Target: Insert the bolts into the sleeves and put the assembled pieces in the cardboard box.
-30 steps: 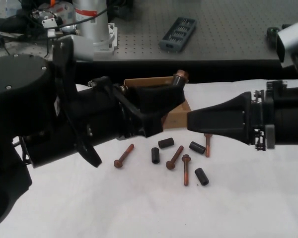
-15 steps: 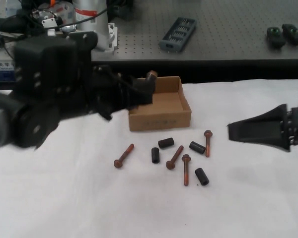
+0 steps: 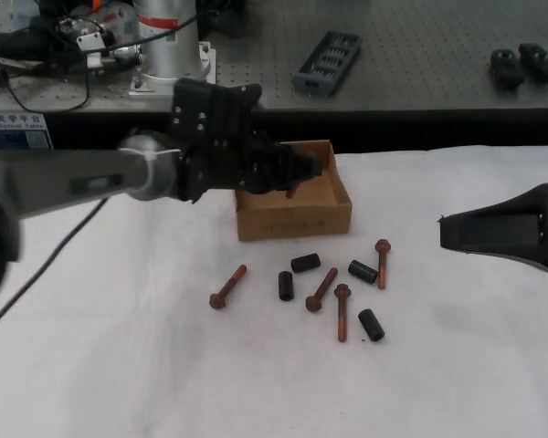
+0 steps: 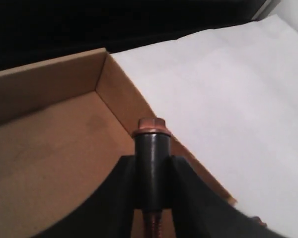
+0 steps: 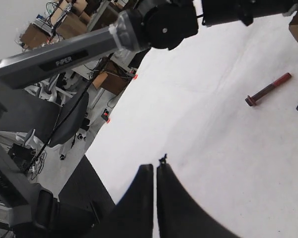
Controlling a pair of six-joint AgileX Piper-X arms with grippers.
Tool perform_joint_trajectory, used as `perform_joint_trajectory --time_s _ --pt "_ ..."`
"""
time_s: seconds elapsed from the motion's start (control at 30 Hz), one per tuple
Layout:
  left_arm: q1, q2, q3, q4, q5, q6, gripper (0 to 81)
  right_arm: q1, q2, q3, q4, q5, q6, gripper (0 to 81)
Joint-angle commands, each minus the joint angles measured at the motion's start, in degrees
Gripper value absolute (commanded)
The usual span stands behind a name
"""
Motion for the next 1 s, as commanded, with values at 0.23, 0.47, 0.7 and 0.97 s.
perform_joint_trajectory --time_s 0.23,0.47,0.7,0.97 --pt "0.54 5.69 -9.39 3.97 -5.47 0.61 35.1 -0.41 -0.37 -0.5 -0.1 -1.22 -1.05 2.9" --pt "0.58 5.54 -9.39 3.97 -5.35 0.61 38.4 -0.41 -0.37 -0.5 -0.1 -1.22 -1.05 2.9" --pt "0.58 1.31 -9.39 11.67 -1.7 0.61 20.4 -0.41 -0.37 -0.5 -0.1 -1.22 -1.05 2.9" --pt "1.57 -6.74 -9.27 37.06 -4.47 2.63 0.7 -0.41 -0.37 -0.5 0.31 -1.22 -1.02 2.9"
